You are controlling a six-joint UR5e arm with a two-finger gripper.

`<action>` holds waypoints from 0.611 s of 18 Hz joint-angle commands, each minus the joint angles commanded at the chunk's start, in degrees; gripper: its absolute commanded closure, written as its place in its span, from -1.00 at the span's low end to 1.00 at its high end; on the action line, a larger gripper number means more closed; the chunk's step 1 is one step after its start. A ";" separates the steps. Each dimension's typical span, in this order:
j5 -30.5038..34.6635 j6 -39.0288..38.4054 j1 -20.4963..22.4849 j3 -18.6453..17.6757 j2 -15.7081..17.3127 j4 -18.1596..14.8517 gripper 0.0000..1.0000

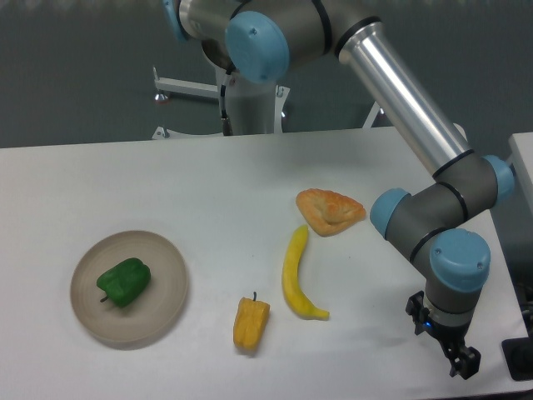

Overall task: Pick up the green pepper from the plate
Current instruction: 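Move the open gripper away from the table edge toward the plate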

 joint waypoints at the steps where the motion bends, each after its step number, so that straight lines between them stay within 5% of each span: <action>1: 0.00 0.00 0.00 -0.17 0.00 0.09 -1.00; 6: -0.26 -0.61 -0.44 -1.58 0.96 0.18 -1.00; 11: -0.88 -1.67 -0.70 -8.42 5.43 0.53 -1.00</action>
